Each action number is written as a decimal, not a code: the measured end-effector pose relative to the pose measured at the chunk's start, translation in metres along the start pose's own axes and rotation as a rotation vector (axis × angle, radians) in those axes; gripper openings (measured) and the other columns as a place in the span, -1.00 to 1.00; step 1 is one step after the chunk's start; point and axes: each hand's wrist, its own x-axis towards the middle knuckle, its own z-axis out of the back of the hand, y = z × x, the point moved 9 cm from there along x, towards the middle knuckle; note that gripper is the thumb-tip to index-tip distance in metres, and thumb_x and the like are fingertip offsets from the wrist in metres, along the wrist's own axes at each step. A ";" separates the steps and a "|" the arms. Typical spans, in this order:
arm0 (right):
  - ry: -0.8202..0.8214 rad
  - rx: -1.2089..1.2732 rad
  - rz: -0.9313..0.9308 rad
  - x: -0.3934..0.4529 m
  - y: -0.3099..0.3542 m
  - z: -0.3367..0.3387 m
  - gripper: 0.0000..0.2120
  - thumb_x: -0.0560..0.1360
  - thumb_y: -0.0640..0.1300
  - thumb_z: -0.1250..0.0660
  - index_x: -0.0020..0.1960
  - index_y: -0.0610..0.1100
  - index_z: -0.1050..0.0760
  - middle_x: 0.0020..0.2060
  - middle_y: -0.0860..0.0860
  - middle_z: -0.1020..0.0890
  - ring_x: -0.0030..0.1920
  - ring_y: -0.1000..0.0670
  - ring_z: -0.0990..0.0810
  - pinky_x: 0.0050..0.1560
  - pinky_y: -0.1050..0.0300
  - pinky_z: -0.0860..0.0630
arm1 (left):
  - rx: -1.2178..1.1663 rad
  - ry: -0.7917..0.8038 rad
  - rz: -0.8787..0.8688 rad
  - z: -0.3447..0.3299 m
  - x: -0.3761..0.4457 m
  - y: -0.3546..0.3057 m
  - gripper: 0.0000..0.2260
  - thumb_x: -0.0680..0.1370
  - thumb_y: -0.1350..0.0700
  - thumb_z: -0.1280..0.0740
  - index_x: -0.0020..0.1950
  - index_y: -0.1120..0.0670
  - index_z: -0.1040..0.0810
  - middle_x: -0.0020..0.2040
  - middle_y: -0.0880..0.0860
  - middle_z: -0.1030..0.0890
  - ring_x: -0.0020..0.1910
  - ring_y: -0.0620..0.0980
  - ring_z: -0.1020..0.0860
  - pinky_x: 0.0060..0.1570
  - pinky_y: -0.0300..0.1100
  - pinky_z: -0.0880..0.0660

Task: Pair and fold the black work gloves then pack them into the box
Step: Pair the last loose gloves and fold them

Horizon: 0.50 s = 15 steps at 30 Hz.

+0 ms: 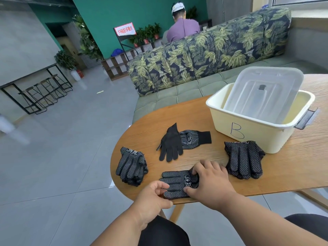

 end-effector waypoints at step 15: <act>0.026 0.003 0.006 0.002 -0.002 -0.005 -0.40 0.31 0.53 -0.23 0.20 0.19 -0.36 0.29 0.12 -0.36 0.38 -0.05 -0.32 0.53 -0.10 -0.13 | 0.331 0.008 -0.268 0.005 0.004 -0.039 -0.86 0.59 0.10 -0.45 0.02 -0.16 -0.71 -0.17 -0.18 -0.57 -0.28 -0.39 -0.49 -0.22 -0.47 -0.38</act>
